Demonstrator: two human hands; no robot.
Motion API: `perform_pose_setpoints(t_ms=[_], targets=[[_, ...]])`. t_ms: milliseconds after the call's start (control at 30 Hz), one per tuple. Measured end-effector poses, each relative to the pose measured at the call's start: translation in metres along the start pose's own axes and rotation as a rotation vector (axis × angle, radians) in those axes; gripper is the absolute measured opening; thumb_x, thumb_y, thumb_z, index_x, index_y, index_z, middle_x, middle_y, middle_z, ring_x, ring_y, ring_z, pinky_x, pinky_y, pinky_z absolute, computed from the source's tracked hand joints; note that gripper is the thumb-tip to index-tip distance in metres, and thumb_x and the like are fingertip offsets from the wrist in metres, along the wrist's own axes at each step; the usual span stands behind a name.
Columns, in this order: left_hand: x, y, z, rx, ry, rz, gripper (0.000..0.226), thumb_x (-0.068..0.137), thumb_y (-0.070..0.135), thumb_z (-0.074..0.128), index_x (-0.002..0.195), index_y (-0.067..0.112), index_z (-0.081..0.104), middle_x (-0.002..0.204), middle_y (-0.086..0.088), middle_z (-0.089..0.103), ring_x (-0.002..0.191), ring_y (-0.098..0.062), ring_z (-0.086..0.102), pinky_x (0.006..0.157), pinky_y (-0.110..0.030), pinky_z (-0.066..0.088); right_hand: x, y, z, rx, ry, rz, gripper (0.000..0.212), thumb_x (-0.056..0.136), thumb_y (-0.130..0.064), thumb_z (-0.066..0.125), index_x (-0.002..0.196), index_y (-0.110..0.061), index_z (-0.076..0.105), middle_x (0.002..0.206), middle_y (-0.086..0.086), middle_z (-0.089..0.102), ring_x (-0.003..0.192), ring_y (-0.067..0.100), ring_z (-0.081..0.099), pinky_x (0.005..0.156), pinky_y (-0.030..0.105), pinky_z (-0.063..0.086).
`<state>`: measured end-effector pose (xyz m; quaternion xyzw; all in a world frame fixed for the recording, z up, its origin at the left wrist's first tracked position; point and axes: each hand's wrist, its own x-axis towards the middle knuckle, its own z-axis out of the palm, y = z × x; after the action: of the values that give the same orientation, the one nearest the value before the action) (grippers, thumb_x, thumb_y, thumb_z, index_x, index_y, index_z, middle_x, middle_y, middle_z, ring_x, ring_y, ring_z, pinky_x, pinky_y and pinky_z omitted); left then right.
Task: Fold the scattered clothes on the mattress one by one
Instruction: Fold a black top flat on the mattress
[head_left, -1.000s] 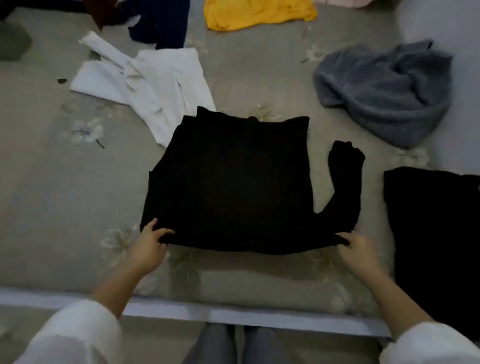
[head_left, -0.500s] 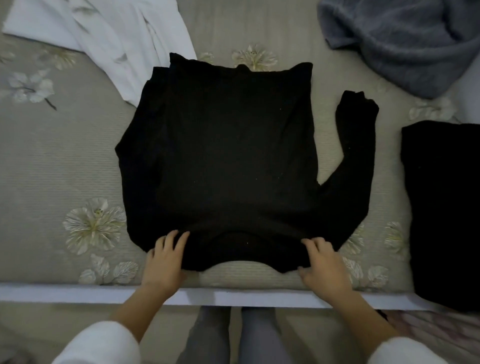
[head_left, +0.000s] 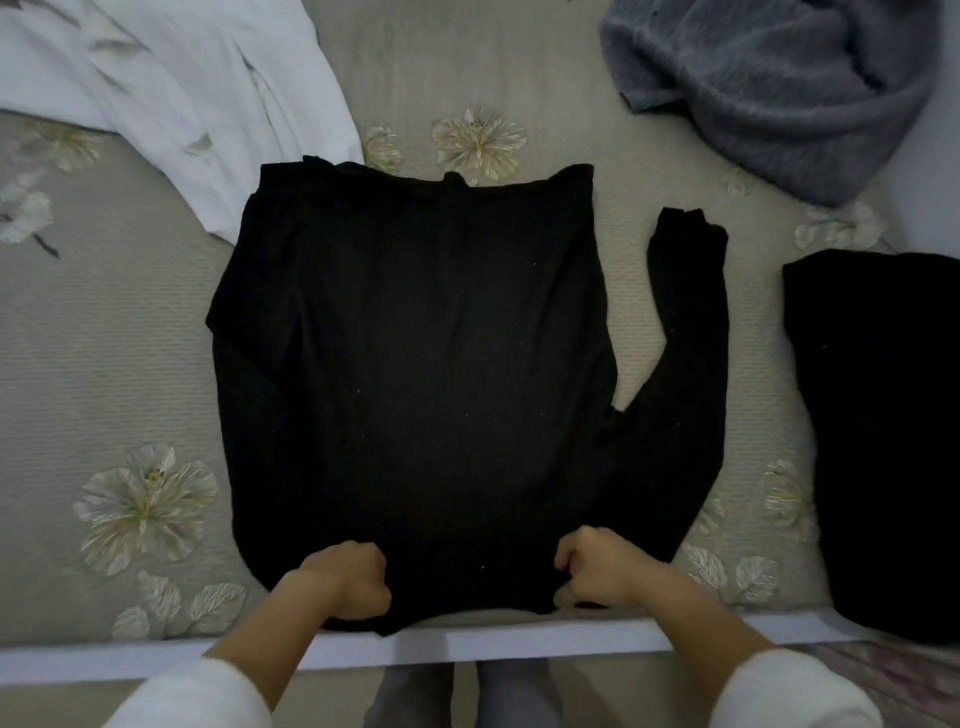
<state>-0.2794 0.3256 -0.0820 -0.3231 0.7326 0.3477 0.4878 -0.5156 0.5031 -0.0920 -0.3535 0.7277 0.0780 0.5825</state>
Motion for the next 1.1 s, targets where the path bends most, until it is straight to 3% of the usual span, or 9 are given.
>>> perform_pose_setpoints(t_ms=[100, 200, 300, 533, 667, 800, 967, 1033, 1100], targets=[[0.014, 0.003, -0.039, -0.277, 0.127, 0.04, 0.014, 0.088, 0.025, 0.053, 0.09, 0.024, 0.067, 0.092, 0.001, 0.067, 0.084, -0.013, 0.064, 0.077, -0.028, 0.054, 0.009, -0.004, -0.044, 0.171, 0.131, 0.006, 0.022, 0.077, -0.035, 0.073, 0.094, -0.025, 0.063, 0.094, -0.002, 0.066, 0.083, 0.01, 0.061, 0.073, 0.022, 0.05], [0.035, 0.01, -0.089, -0.392, 0.551, 0.049, 0.012, 0.091, 0.024, 0.056, 0.099, 0.025, 0.063, 0.086, 0.006, 0.066, 0.077, -0.008, 0.063, 0.073, -0.03, 0.054, 0.026, -0.014, -0.098, 0.277, 0.35, 0.001, 0.003, 0.084, -0.023, 0.066, 0.085, -0.02, 0.066, 0.084, 0.002, 0.069, 0.08, 0.015, 0.065, 0.072, 0.024, 0.052], [0.056, 0.013, -0.142, -0.432, 0.914, 0.057, 0.021, 0.09, 0.022, 0.056, 0.11, 0.019, 0.061, 0.093, 0.003, 0.062, 0.081, -0.014, 0.06, 0.076, -0.033, 0.051, 0.055, -0.027, -0.152, 0.421, 0.49, 0.004, 0.005, 0.088, -0.015, 0.062, 0.086, -0.018, 0.065, 0.081, 0.005, 0.069, 0.081, 0.02, 0.067, 0.079, 0.037, 0.056], [0.108, -0.014, -0.265, -0.673, 1.377, -0.018, 0.044, 0.093, 0.02, 0.052, 0.136, 0.016, 0.04, 0.109, -0.001, 0.05, 0.086, -0.015, 0.052, 0.075, -0.029, 0.039, 0.132, -0.056, -0.26, 0.537, 0.844, -0.102, 0.012, 0.094, -0.012, 0.054, 0.105, -0.012, 0.059, 0.077, 0.006, 0.063, 0.068, 0.018, 0.061, 0.058, 0.025, 0.046], [0.133, -0.031, -0.325, -1.113, 1.409, -0.102, 0.061, 0.092, 0.03, 0.055, 0.145, 0.014, 0.03, 0.087, -0.003, 0.062, 0.078, -0.018, 0.059, 0.078, -0.032, 0.048, 0.174, -0.061, -0.308, 0.804, 0.944, -0.066, 0.042, 0.096, -0.02, 0.052, 0.135, -0.008, 0.042, 0.075, 0.006, 0.061, 0.052, 0.013, 0.057, 0.052, 0.025, 0.04], [0.147, -0.044, -0.356, -1.173, 1.348, -0.062, 0.032, 0.091, 0.025, 0.055, 0.118, 0.011, 0.063, 0.066, -0.005, 0.061, 0.04, -0.005, 0.049, 0.05, -0.024, 0.043, 0.197, -0.067, -0.344, 1.104, 0.915, -0.029, 0.064, 0.095, -0.032, 0.054, 0.147, -0.01, 0.023, 0.07, 0.004, 0.064, 0.035, 0.005, 0.048, 0.035, 0.016, 0.034], [0.141, -0.052, -0.372, -1.251, 1.44, 0.018, 0.017, 0.091, 0.026, 0.053, 0.098, 0.014, 0.062, 0.044, 0.003, 0.056, 0.031, -0.004, 0.043, 0.035, -0.014, 0.037, 0.202, -0.071, -0.371, 1.107, 1.06, 0.01, 0.01, 0.095, -0.011, 0.047, 0.101, -0.008, 0.055, 0.062, 0.006, 0.06, 0.028, 0.005, 0.049, 0.031, 0.014, 0.031], [0.139, -0.055, -0.382, -1.286, 1.46, 0.026, 0.018, 0.09, 0.03, 0.052, 0.1, 0.015, 0.057, 0.038, 0.008, 0.053, 0.029, -0.005, 0.042, 0.033, -0.014, 0.034, 0.2, -0.067, -0.382, 1.177, 1.111, 0.012, 0.011, 0.094, -0.007, 0.041, 0.099, -0.007, 0.051, 0.058, 0.008, 0.062, 0.03, 0.009, 0.053, 0.032, 0.016, 0.035], [0.139, -0.058, -0.388, -1.265, 1.452, 0.027, 0.021, 0.088, 0.033, 0.053, 0.101, 0.018, 0.056, 0.036, 0.009, 0.052, 0.028, -0.005, 0.041, 0.032, -0.013, 0.033, 0.195, -0.062, -0.387, 1.193, 0.994, -0.011, 0.015, 0.093, -0.013, 0.044, 0.104, -0.005, 0.051, 0.05, 0.006, 0.064, 0.031, 0.012, 0.054, 0.033, 0.016, 0.036]])
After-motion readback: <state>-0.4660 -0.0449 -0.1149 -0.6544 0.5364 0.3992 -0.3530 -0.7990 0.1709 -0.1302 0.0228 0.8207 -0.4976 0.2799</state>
